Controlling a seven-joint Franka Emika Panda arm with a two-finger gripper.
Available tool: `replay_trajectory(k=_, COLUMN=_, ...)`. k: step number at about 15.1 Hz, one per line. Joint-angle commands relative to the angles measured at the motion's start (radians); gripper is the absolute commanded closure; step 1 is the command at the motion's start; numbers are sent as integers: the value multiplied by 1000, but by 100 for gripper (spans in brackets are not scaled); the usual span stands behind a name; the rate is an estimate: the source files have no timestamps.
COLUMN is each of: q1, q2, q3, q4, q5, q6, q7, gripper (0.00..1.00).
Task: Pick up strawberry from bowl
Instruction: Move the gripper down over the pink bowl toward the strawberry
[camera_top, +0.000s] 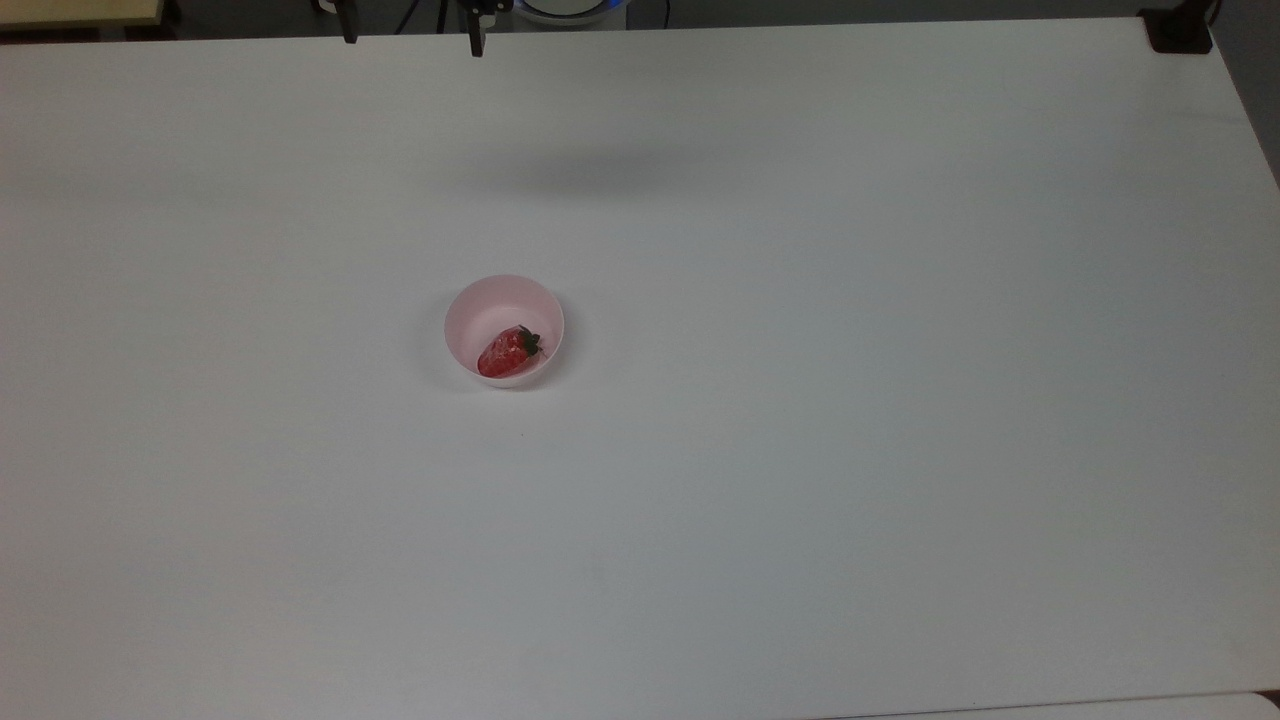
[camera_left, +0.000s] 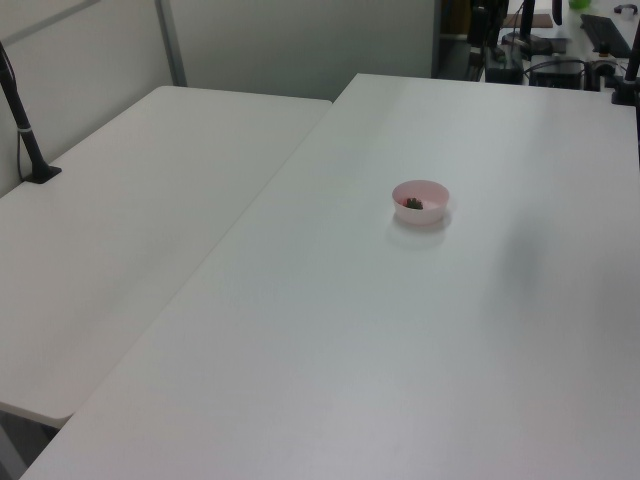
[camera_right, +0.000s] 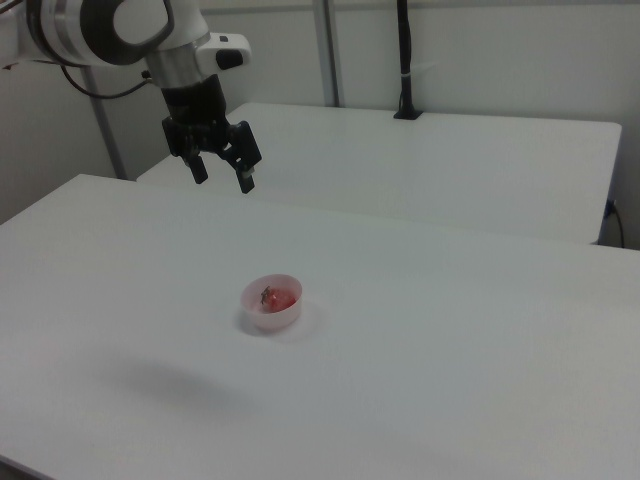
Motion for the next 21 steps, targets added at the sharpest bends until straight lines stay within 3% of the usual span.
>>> replay_trajectory(k=1, q1=19, q2=-13, q3=-14, q4=-20, q5=18, q6=20, q7=19, gripper=0)
replay_trajectory(k=9, q1=18, q2=-14, q3=-14, q4=-20, q5=18, q6=17, q7=9, gripper=0)
replay_trajectory(k=13, q1=9, q2=-10, q3=-15, q4=-32, q5=15, q6=14, q7=-142, gripper=0)
replay_trajectory(k=15, q1=12, q2=33, q3=-15, q4=-36, q5=7, q6=20, q7=-153, gripper=0)
replay_trajectory(k=19, q1=24, q2=127, q3=-3, q4=-49, q5=-37, q6=60, q7=69, gripper=0)
replay_trajectory(k=21, q1=39, q2=168, q3=0, q4=-72, q5=-66, q6=109, q7=81, gripper=0)
